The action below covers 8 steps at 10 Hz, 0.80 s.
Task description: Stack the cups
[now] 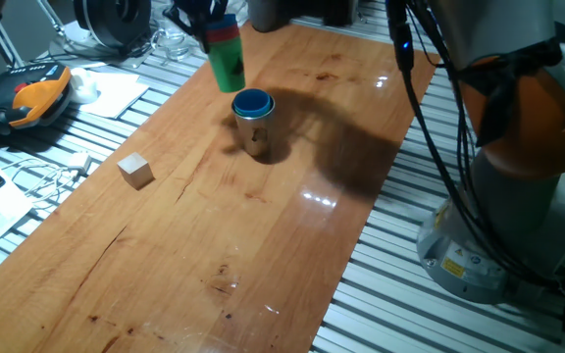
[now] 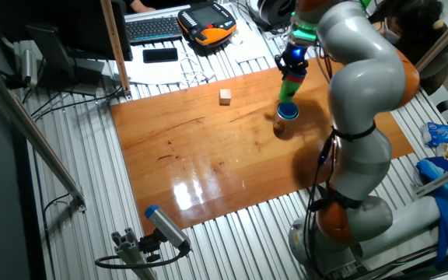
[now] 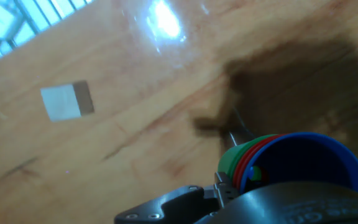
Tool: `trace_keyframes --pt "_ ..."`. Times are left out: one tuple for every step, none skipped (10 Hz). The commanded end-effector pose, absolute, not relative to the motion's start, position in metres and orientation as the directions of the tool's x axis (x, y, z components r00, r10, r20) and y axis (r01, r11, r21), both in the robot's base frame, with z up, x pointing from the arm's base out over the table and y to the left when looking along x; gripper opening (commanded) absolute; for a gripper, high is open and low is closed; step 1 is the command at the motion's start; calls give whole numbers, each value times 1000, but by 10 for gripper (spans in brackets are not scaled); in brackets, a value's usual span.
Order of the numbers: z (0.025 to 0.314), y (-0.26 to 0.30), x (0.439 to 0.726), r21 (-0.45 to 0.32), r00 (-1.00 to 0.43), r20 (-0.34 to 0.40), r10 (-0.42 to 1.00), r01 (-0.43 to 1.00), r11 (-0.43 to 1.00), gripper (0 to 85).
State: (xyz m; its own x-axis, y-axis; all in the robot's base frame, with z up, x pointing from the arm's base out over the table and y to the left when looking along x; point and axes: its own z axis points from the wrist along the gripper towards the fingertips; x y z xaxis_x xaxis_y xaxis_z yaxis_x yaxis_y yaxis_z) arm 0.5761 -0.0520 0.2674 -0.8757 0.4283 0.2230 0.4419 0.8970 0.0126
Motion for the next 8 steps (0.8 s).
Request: trace_keyframes --pt "268 -51 571 7 -879 223 421 433 901 0" --pt "268 -50 567 5 -885 224 409 421 907 0" --pt "268 -48 563 -2 -888 221 404 414 910 0" --pt "265 -46 559 -14 -892 206 403 409 912 0" --pt "260 -43 555 -43 -903 180 391 390 920 0" --pt "256 -41 554 -62 -911 167 377 372 926 0" --pt "255 -41 553 -78 -919 161 359 351 933 0" --pt "254 -43 551 -102 -930 161 329 316 943 0"
